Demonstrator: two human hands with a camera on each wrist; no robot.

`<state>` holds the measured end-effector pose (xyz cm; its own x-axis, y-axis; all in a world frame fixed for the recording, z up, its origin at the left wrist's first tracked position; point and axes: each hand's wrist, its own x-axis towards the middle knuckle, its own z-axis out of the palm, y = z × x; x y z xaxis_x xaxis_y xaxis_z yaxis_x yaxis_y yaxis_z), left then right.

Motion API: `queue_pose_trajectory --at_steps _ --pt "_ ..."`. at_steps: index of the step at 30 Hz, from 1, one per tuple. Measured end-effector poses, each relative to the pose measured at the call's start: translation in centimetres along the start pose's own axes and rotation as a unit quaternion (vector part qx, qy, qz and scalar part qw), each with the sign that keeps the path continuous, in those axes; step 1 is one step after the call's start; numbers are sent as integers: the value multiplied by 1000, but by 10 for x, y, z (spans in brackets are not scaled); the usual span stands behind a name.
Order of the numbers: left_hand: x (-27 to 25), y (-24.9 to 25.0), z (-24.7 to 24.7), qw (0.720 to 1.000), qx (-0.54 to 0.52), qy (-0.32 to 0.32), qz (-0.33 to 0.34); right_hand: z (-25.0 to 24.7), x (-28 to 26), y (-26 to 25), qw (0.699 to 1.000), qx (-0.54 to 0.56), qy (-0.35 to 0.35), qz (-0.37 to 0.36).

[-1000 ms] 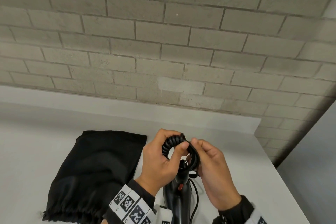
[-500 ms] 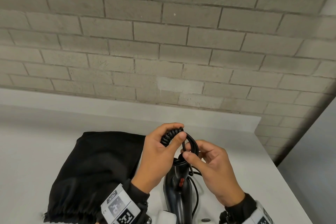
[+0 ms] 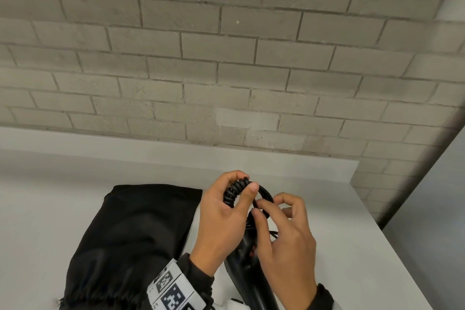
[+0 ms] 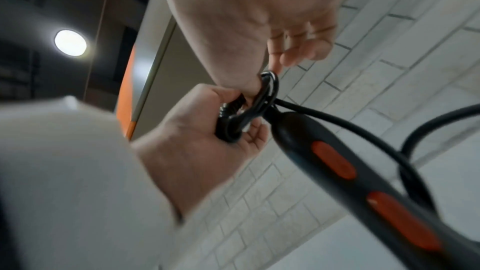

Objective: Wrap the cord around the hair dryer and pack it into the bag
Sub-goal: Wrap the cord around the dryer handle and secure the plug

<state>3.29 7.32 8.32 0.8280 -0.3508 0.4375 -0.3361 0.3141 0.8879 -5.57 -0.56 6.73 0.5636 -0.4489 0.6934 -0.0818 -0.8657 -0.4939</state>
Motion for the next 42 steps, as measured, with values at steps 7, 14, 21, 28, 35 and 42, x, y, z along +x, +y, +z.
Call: queue_pose_trajectory --at_steps 7,14,21,28,35,42 --pt "2 -10 -7 996 47 -24 69 -28 24 -10 914 261 -192 246" --pt "2 -12 -8 989 86 -54 108 -53 46 1 790 413 -314 328" --pt "11 -16 -7 988 100 -16 114 -36 15 -15 952 201 -144 178" --pt "12 -17 -12 983 115 -27 142 -22 -1 -14 958 237 -51 156" --pt "11 -19 -6 979 110 -45 166 -27 -6 -21 962 215 -22 169" --pt "10 -20 -7 975 100 -48 192 -56 24 -13 594 617 -226 464"
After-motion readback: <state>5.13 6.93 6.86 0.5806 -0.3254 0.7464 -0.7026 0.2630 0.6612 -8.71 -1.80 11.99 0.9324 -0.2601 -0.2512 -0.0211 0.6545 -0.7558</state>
